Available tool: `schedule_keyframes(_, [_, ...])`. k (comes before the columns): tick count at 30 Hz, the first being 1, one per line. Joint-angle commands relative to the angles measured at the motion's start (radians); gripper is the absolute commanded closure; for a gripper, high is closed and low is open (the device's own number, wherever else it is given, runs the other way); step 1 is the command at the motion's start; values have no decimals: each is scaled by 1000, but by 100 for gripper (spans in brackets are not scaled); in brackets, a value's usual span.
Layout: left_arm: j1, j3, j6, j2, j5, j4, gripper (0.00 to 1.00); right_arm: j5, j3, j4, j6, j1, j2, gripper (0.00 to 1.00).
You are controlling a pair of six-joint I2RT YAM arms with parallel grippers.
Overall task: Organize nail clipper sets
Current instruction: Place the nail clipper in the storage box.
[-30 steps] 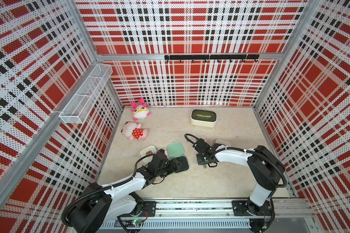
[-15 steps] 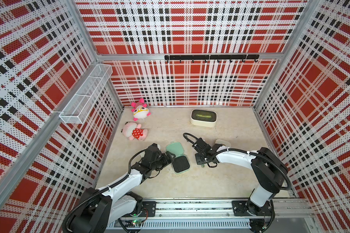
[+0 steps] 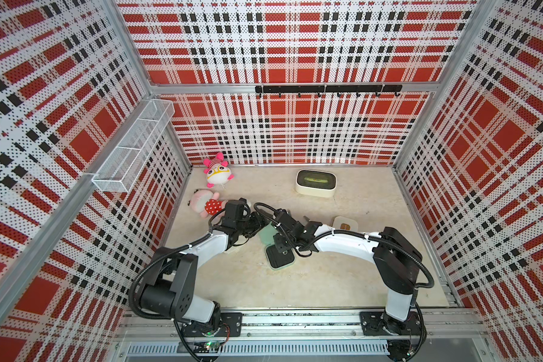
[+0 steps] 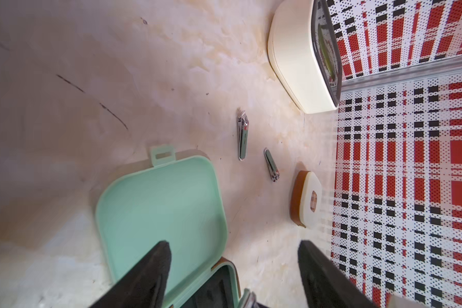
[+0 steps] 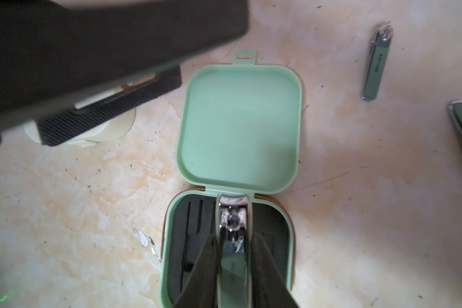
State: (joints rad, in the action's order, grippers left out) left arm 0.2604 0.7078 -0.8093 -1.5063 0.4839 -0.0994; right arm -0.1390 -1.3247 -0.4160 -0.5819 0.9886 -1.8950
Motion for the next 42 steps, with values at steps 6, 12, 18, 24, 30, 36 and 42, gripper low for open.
schedule_keyframes(6, [-5, 1, -22, -62, 68, -110, 22, -9, -19, 29, -48, 31, -38, 84])
schedule_keyframes(12, [-42, -28, -33, -77, 64, -144, 22, -21, 15, 58, -81, 44, -27, 85])
schedule_keyframes(18, [-48, -39, -45, -93, 59, -170, 22, -28, 50, 91, -106, 48, -12, 84])
schedule_keyframes(24, [-47, -41, -53, -119, 60, -190, 22, -29, 51, 106, -113, 58, -27, 84])
schedule_keyframes(30, [-43, -44, -57, -143, 59, -207, 22, -38, 59, 114, -120, 60, -33, 85])
schedule_keyframes(36, [-40, -53, -60, -155, 55, -218, 22, -37, 78, 133, -123, 61, -38, 84])
schedule_keyframes(42, [-38, -66, -59, -152, 47, -217, 23, -31, 98, 149, -127, 63, -39, 85])
